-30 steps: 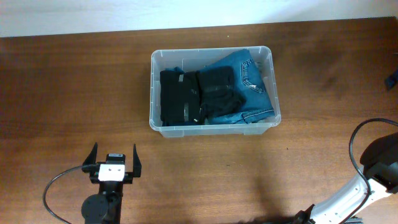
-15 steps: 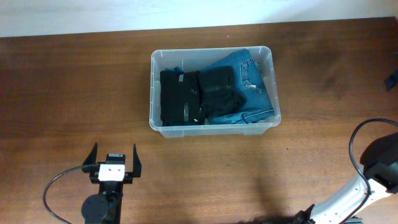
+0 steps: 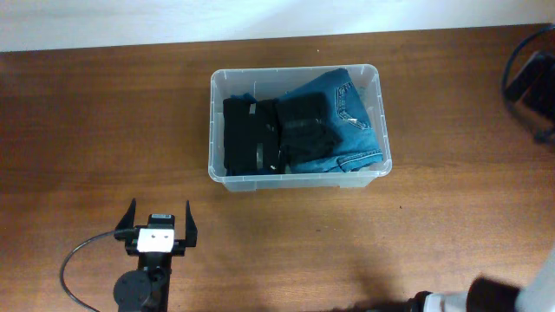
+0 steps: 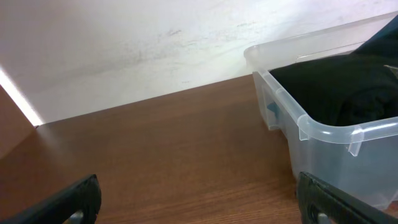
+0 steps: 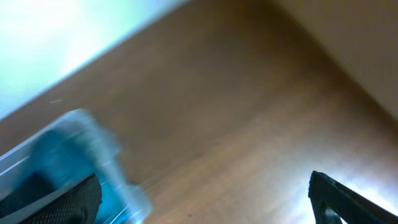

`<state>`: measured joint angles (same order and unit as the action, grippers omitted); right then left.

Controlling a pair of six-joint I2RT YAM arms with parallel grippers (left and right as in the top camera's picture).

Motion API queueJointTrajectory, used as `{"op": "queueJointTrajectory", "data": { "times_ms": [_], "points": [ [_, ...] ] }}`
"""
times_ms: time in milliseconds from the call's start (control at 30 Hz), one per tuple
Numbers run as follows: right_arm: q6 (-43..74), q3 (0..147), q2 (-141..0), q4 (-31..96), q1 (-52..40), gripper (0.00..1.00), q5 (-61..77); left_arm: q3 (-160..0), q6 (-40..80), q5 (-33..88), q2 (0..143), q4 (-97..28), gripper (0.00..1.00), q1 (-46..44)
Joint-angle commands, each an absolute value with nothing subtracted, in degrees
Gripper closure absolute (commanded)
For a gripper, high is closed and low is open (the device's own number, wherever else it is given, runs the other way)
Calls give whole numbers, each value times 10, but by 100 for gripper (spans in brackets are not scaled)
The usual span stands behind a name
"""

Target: Pack container

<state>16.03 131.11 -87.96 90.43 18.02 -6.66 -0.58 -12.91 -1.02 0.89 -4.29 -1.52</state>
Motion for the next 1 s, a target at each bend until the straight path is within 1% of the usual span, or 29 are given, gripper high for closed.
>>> {"op": "queueJointTrajectory", "data": {
  "times_ms": [0, 100, 167, 267, 400, 467, 567, 600, 700, 800, 967],
  "points": [
    [148, 1310, -837, 906, 131, 2, -87, -5, -134, -8, 3, -48, 1, -12],
    [149, 1282, -788, 898, 112, 1, -77, -5, -134, -8, 3, -48, 1, -12],
    [149, 1234, -743, 849, 108, 2, -61, -5, -134, -8, 3, -48, 1, -12],
    [144, 1111, -655, 705, 108, 2, -14, -5, -134, -8, 3, -48, 0, -12],
    [71, 933, -543, 519, 108, 2, 82, -5, -134, -8, 3, -48, 0, -12],
    [67, 828, -482, 424, 108, 2, 96, -5, -134, -8, 3, -48, 1, -12],
    [66, 710, -416, 329, 108, 1, 102, -5, -134, -8, 3, -48, 1, -12],
    [66, 629, -371, 269, 108, 2, 104, -5, -134, -8, 3, -48, 1, -12],
    [66, 509, -303, 187, 105, 2, 103, -5, -134, -8, 3, -48, 1, -12],
    [63, 399, -236, 133, 88, 2, 102, -5, -134, -8, 3, -48, 1, -12],
    [62, 255, -162, 50, 49, 2, 80, -5, -134, -8, 3, -48, 1, -12]
  ]
}}
